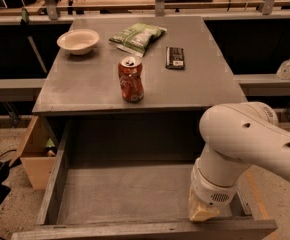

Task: Open top drawer

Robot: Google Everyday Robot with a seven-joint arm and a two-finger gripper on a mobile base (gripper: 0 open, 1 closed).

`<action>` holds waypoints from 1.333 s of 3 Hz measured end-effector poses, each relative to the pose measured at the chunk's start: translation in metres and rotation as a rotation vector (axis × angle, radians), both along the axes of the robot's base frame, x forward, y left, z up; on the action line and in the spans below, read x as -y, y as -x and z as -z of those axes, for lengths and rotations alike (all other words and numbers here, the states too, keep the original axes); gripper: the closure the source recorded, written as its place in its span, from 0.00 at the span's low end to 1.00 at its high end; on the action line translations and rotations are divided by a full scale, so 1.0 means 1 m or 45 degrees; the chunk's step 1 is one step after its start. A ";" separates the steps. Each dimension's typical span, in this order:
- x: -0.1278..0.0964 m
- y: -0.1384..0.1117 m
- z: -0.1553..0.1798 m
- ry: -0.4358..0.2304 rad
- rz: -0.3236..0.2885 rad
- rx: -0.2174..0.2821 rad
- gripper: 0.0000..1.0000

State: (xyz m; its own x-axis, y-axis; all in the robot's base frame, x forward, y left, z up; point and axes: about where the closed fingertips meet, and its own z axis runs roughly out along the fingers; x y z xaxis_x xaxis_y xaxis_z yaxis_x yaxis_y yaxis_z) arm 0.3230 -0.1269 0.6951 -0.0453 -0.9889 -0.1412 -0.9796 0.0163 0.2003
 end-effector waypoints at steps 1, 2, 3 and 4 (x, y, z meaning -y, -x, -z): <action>0.000 0.001 0.000 0.001 -0.001 -0.001 0.60; 0.000 0.001 0.001 0.003 -0.002 -0.002 0.38; 0.000 0.002 0.001 0.004 -0.004 -0.003 0.13; 0.000 0.002 0.001 0.006 -0.005 -0.004 0.00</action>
Offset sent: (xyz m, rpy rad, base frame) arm -0.0006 -0.0001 -0.0003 -0.0010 0.0006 0.0006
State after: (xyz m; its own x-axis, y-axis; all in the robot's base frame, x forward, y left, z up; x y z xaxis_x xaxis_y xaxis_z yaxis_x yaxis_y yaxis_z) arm 0.3205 -0.1269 0.6939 -0.0419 -0.9897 -0.1368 -0.9791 0.0133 0.2030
